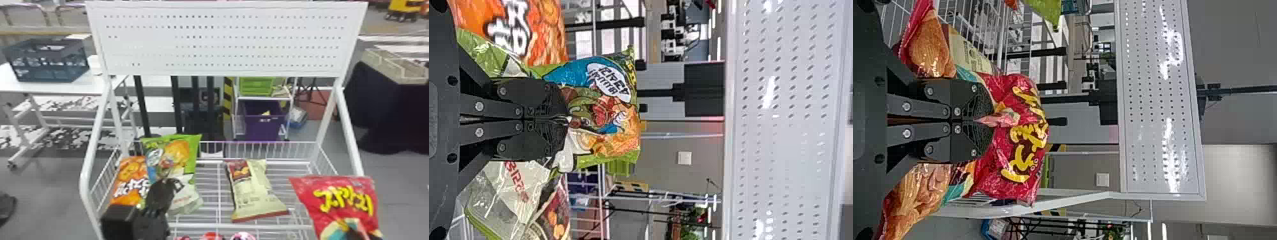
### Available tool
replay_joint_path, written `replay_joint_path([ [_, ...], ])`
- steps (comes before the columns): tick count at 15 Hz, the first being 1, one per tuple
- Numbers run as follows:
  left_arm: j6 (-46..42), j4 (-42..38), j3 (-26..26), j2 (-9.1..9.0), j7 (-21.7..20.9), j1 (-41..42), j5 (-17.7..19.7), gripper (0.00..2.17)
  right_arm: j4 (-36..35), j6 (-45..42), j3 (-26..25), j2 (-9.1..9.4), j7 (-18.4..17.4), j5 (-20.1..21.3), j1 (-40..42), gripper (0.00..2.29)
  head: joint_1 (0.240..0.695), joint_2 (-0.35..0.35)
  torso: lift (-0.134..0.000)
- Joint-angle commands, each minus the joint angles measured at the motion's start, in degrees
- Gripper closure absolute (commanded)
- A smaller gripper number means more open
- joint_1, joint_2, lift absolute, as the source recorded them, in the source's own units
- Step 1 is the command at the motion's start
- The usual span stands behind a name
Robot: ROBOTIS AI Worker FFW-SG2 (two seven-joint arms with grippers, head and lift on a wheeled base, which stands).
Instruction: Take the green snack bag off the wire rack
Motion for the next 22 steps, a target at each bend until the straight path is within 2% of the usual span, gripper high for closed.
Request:
replay_joint_path([
  [1,-1.46,-5.43,5.47,0.79,-0.68,8.62,-2.21,1.89,-0.11,-0.04,0.16,-0.08,0.0,0.0,-0.01,2.23,0.499,0.0,0.0],
  [5,-13.59,-8.24,12.94,0.88,-1.82,21.1,-3.79,1.89,-0.19,-0.04,0.6,-0.43,0.0,0.35,-0.18,2.23,0.499,0.0,0.0],
  [8,-18.16,-10.35,19.27,-1.14,-3.75,28.31,-4.32,1.89,-0.37,0.13,0.86,-0.61,0.0,0.44,-0.18,2.23,0.499,0.0,0.0],
  [10,-22.02,-11.05,22.7,-3.34,-5.69,32.35,-4.41,1.89,-0.37,0.31,0.86,-0.61,0.0,0.44,-0.18,2.23,0.499,0.0,0.0],
  [12,-23.6,-11.67,24.46,-4.04,-5.86,35.25,-5.11,1.89,-0.19,0.13,0.86,-0.52,0.0,0.53,-0.18,2.23,0.499,0.0,0.0],
  [15,-27.47,-11.84,26.39,-5.36,-8.94,38.5,-5.11,1.89,-0.28,0.31,0.86,-0.35,0.0,0.62,-0.18,2.23,0.499,0.0,0.0],
  [22,-27.65,-11.75,26.65,-5.98,-10.61,38.68,-5.11,1.89,-0.46,0.13,1.04,0.0,0.0,0.97,-0.01,2.23,0.499,0.0,0.0],
])
